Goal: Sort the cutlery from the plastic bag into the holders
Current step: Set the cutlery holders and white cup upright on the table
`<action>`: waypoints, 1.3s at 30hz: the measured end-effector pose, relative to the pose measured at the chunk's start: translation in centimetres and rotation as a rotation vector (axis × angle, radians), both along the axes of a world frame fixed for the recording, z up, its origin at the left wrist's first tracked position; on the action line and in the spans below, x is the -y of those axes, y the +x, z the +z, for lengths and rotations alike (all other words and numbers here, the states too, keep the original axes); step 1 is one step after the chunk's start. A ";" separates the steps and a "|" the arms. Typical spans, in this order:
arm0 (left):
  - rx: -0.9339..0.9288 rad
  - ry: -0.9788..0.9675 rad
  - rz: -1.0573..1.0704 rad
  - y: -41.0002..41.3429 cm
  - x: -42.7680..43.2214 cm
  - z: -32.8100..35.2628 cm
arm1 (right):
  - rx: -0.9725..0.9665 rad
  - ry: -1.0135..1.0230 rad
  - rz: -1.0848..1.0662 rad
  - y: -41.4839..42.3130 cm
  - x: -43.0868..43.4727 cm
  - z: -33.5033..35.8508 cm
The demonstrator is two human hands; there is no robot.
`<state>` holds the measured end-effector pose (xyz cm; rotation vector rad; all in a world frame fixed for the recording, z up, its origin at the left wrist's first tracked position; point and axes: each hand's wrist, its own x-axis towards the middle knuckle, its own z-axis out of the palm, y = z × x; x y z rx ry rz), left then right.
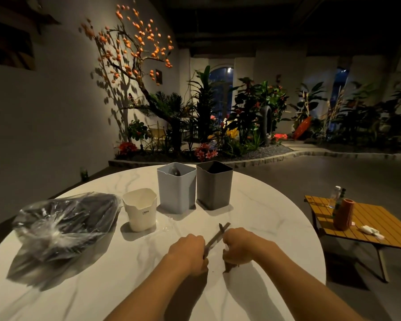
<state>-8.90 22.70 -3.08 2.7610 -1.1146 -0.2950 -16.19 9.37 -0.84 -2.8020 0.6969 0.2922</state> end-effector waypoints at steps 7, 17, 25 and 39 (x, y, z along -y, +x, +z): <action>0.013 0.063 -0.052 0.3 -0.7 1.7 | 0.148 -0.015 0.022 0.0 -0.3 2.8; 0.059 -0.296 0.101 5.6 -2.3 9.8 | 0.475 -0.052 0.010 2.8 -0.2 10.3; 0.011 -0.971 0.191 10.3 -4.4 17.9 | 0.923 -0.086 0.093 7.4 0.0 16.5; -0.051 -1.139 0.350 19.5 -2.0 14.0 | 0.920 -0.152 0.155 17.1 0.6 13.2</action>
